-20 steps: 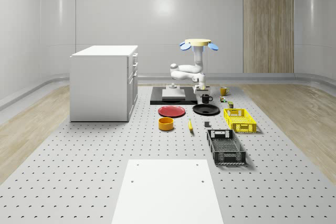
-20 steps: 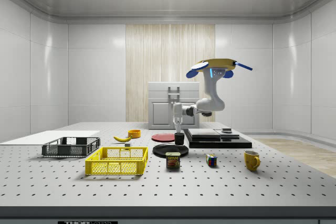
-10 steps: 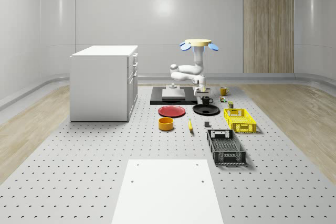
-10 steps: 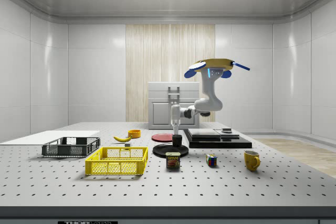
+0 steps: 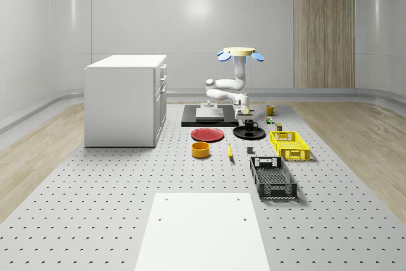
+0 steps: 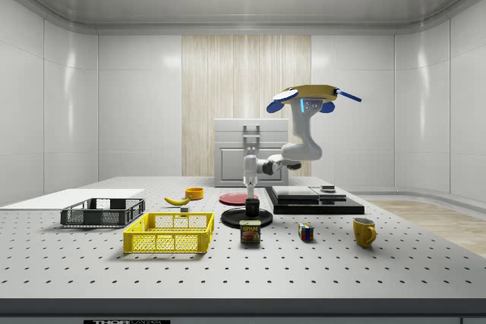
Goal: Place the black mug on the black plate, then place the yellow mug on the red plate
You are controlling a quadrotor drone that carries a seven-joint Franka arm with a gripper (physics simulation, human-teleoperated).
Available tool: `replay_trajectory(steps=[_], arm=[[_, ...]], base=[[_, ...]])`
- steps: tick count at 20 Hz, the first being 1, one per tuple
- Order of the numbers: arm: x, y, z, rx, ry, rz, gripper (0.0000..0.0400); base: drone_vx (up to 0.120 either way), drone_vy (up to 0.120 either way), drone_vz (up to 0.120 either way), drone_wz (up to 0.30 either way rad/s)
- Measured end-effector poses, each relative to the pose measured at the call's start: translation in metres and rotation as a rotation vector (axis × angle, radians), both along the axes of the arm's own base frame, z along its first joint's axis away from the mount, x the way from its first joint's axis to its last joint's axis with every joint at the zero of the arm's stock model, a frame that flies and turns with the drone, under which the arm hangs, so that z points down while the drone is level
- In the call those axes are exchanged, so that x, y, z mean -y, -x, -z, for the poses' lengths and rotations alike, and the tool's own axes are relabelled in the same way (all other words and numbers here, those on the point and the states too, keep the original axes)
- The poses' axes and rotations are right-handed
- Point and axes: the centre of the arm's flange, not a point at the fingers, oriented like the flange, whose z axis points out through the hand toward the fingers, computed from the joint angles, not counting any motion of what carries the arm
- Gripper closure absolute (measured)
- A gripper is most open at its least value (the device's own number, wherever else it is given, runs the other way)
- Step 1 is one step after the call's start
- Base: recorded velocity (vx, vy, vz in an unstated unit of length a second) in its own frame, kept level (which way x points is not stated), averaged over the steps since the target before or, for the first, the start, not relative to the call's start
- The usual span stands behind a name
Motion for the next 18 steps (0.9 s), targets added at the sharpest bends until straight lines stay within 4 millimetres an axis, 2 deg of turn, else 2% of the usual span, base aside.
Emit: replay_trajectory(steps=[1, 2, 4, 7, 11, 18], arm=[[0.000, -0.001, -0.002, 0.000, 0.000, 0.000, 0.0290], [0.000, -0.002, -0.003, 0.000, 0.000, 0.000, 0.0226], [0.000, -0.003, -0.005, 0.000, 0.000, 0.000, 0.0137], [0.000, -0.005, 0.000, 0.000, 0.000, 0.000, 0.0065], [0.000, -0.005, 0.014, 0.000, 0.000, 0.000, 0.0024], [0.000, -0.006, 0.033, 0.000, 0.000, 0.000, 0.0004]], base=[[0.000, 0.000, 0.000, 0.000], [0.000, 0.000, 0.000, 0.000], [0.000, 0.000, 0.000, 0.000], [0.000, 0.000, 0.000, 0.000], [0.000, 0.000, 0.010, 0.000], [0.000, 0.011, 0.120, 0.000]])
